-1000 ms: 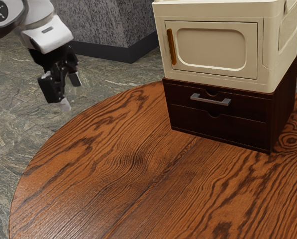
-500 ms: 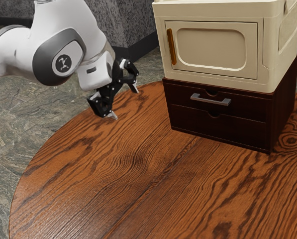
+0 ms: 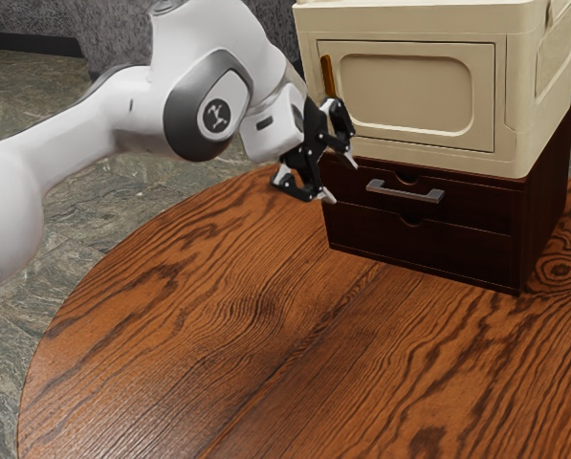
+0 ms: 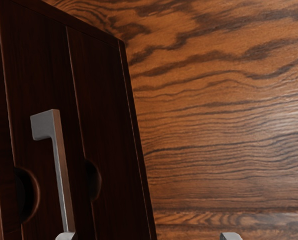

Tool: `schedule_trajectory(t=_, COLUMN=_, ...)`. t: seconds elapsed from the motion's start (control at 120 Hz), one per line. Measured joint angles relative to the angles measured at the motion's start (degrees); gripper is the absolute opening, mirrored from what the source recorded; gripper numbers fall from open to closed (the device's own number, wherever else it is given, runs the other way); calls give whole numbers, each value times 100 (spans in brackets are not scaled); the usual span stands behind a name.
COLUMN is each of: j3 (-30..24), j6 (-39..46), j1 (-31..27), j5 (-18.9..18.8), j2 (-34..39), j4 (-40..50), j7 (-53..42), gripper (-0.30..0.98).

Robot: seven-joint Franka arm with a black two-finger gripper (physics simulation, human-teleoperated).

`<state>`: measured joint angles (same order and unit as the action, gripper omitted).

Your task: Pull the drawer handle with one arm to open the drawer

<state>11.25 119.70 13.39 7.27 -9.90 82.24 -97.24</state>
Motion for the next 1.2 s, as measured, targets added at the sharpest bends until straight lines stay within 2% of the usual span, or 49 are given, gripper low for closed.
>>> schedule_trajectory(t=0.292, j3=77, j6=25, j1=-36, j5=145, j2=-754, j4=-644, j7=30, gripper=25)
schedule_trajectory(t=0.75, j3=25, j6=81, j1=-243, j5=228, j2=-1653, j4=-1560, j7=-86, gripper=21)
schedule_trajectory(t=0.992, j3=-5, j6=152, j1=-313, j5=464, j2=-1879, j4=-1827, j7=-221, gripper=21)
schedule_trajectory(t=1.2, j3=-35, j6=175, j1=-318, j5=814, j2=-2132, j4=-2037, j7=-360, gripper=21)
